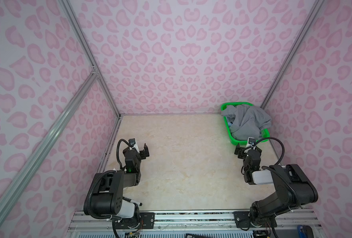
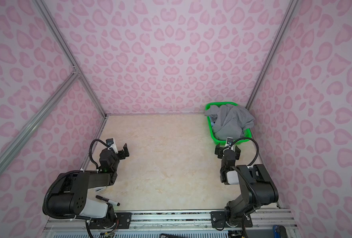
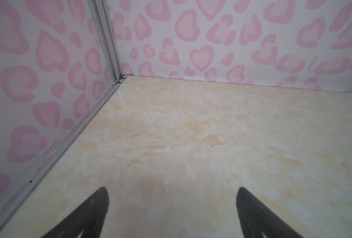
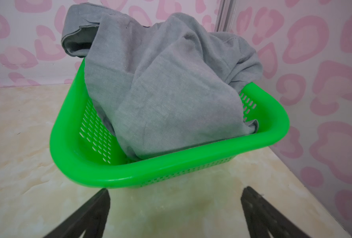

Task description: Fold and stack the long sleeve shirts

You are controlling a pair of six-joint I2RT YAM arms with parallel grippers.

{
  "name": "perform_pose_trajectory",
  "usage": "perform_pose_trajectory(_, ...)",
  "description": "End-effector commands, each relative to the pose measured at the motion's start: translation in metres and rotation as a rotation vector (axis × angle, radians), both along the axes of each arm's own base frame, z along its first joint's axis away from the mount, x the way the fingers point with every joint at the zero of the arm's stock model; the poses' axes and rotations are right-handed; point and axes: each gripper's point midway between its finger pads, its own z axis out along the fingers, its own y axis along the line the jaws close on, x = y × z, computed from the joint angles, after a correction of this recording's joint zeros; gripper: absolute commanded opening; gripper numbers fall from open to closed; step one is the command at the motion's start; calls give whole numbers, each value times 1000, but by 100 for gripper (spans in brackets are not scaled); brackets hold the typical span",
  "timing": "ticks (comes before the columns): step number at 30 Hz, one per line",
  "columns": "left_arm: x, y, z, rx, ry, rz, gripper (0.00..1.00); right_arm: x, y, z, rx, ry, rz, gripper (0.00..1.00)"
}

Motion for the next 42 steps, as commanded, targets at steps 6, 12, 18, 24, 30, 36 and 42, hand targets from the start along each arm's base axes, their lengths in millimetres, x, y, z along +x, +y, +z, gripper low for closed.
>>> perform_pose_trajectory(6,3,0,7,-2,-22,-1,98,1,0,3,3,-16,2,100)
perform_pose_trajectory(12,3,0,7,-2,-23,-1,98,1,0,3,4,-17,1,100)
perform_pose_trajectory(18,3,0,6,-2,-21,-1,98,1,0,3,3,-16,2,100)
perform_pose_trajectory(24,3,-1,6,-3,-21,-1,98,1,0,3,3,-17,1,100)
perform_pose_trajectory(30,3,0,6,-3,-22,0,98,-20,-9,15,-8,-81,-82,100)
perform_pose_trajectory(36,3,0,7,-2,-22,0,98,-11,-6,12,-14,-60,-71,100)
perform_pose_trajectory(42,3,0,9,-3,-32,3,98,-5,-7,18,-23,-42,-79,100)
